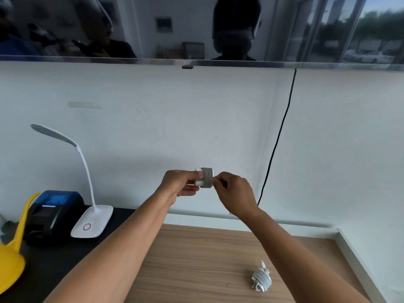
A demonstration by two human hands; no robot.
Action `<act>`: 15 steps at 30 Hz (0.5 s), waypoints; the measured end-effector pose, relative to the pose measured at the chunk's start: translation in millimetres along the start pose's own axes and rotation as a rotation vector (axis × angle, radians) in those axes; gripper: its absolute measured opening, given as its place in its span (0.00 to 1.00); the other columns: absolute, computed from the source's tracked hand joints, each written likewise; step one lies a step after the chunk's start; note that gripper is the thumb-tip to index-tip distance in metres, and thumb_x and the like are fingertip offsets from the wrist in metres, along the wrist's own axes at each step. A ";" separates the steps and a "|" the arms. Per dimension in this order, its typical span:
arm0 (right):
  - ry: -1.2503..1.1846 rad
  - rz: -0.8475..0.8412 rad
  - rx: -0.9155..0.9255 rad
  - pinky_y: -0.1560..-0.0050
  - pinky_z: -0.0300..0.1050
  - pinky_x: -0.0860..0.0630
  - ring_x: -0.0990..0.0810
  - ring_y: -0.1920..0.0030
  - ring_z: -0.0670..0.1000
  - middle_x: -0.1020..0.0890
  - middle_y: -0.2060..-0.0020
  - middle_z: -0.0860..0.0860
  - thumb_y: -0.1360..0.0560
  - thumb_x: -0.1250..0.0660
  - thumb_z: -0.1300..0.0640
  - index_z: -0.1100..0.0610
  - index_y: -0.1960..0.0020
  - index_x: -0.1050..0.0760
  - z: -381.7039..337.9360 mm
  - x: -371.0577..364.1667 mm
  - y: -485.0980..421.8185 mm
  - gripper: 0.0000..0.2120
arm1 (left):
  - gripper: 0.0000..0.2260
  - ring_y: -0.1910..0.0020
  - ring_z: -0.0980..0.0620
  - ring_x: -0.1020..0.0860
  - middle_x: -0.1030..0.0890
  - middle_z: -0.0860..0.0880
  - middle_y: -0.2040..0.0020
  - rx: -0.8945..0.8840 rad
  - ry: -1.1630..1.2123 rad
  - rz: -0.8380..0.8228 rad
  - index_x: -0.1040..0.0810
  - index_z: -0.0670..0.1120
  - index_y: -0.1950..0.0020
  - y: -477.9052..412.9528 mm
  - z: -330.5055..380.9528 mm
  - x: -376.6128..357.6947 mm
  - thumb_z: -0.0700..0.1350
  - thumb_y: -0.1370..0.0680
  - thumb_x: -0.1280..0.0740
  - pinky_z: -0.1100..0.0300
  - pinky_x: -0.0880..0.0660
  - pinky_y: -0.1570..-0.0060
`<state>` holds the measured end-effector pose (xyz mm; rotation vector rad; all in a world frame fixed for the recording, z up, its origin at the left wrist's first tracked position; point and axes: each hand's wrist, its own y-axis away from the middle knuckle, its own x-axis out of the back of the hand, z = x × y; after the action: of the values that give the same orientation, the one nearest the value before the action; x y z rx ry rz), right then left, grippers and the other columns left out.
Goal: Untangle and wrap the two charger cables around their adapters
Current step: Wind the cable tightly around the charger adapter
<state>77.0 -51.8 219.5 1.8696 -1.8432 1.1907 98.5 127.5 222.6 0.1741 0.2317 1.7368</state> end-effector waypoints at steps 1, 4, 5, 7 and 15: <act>-0.015 0.005 0.005 0.65 0.47 0.27 0.25 0.67 0.54 0.25 0.73 0.48 0.22 0.37 0.52 0.56 0.59 0.23 1.4 -3.6 4.8 0.10 | 0.16 0.64 0.44 0.16 0.16 0.40 0.59 0.001 0.032 0.004 0.18 0.36 0.49 -0.5 1.0 0.3 0.44 0.31 0.22 0.53 0.17 0.60; -0.064 -0.019 0.006 0.65 0.47 0.28 0.26 0.69 0.53 0.24 0.73 0.49 0.22 0.36 0.51 0.55 0.59 0.23 7.6 -15.8 17.0 0.11 | 0.15 0.63 0.44 0.16 0.16 0.42 0.62 0.012 0.127 -0.007 0.18 0.36 0.48 -0.2 5.1 0.4 0.44 0.30 0.23 0.53 0.17 0.60; -0.073 -0.037 -0.002 0.64 0.47 0.27 0.26 0.69 0.52 0.24 0.72 0.49 0.22 0.36 0.50 0.54 0.59 0.22 9.9 -19.7 19.6 0.10 | 0.15 0.63 0.44 0.16 0.16 0.41 0.62 0.015 0.149 -0.018 0.18 0.36 0.48 0.5 6.5 0.3 0.44 0.29 0.24 0.53 0.17 0.61; -0.092 -0.068 -0.033 0.63 0.47 0.27 0.27 0.69 0.51 0.24 0.73 0.48 0.22 0.36 0.49 0.53 0.58 0.22 15.8 -26.0 21.4 0.10 | 0.15 0.63 0.44 0.16 0.16 0.40 0.60 0.020 0.168 -0.049 0.18 0.37 0.48 3.3 9.6 -0.3 0.45 0.29 0.24 0.54 0.17 0.62; -0.139 -0.175 -0.205 0.64 0.43 0.31 0.28 0.70 0.45 0.26 0.77 0.44 0.25 0.33 0.46 0.47 0.59 0.18 34.3 -23.2 5.4 0.09 | 0.18 0.67 0.50 0.18 0.17 0.43 0.61 0.030 -0.032 -0.241 0.18 0.40 0.49 19.8 24.5 -3.1 0.50 0.32 0.23 0.61 0.21 0.70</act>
<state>87.7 -59.6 179.9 1.9899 -1.7508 0.8010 86.2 122.5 251.3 0.1879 0.2455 1.4908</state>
